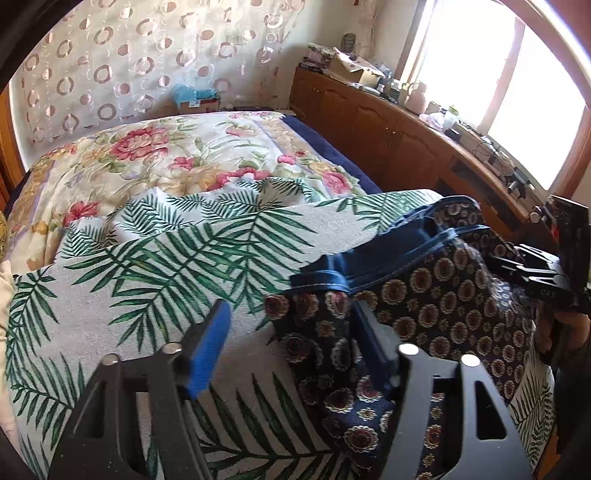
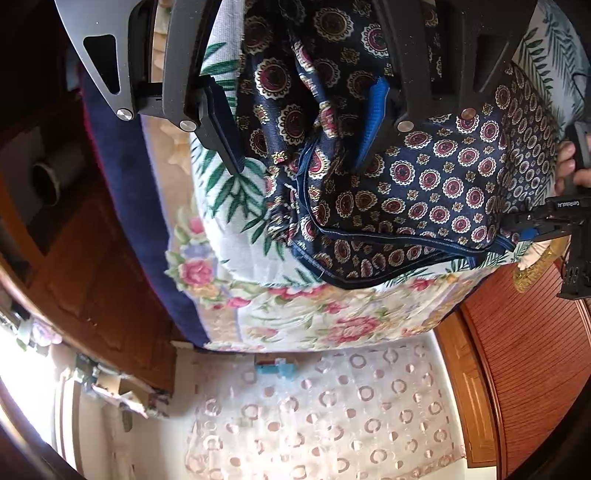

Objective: Fold small clothes
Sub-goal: 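Grasp the folded robe with both grippers and lift it off the bed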

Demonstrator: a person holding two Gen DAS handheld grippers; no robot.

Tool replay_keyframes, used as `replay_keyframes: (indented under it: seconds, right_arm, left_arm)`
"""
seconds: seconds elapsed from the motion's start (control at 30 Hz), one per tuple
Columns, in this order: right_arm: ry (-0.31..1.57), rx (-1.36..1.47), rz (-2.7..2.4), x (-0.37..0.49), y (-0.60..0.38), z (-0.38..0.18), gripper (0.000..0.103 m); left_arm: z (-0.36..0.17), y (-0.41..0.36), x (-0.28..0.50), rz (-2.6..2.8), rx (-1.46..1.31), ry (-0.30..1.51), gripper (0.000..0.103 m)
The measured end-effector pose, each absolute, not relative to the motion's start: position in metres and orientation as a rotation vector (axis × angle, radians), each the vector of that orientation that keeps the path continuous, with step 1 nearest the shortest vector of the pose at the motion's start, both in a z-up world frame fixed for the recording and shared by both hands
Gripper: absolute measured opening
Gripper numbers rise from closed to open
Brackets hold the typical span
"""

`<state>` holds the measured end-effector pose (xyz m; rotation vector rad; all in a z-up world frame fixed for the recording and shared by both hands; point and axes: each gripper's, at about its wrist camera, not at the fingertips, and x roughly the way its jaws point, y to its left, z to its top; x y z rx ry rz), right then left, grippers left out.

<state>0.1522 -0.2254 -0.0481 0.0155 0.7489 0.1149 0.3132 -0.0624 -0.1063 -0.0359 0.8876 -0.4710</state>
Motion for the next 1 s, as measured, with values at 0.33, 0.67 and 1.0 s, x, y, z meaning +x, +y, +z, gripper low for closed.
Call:
replay_keyframes:
  seconds: [0.33,0.67,1.0]
  right_arm:
    - [0.761,0.028,0.157,0.158,-0.228,-0.048,0.061]
    - [0.701,0.016,0.227,0.143,-0.217,-0.041,0.013]
    - [0.524,-0.065,0.291,0.114,-0.16,0.0,0.011]
  left_arm:
    - [-0.102,-0.07,0.309,-0.558,-0.085,0.902,0.01]
    - [-0.061,-0.06,0.279,-0.585,-0.096,0.761,0.007]
    - [-0.011,-0.013,0.238,-0.53,-0.134,0.6,0.006]
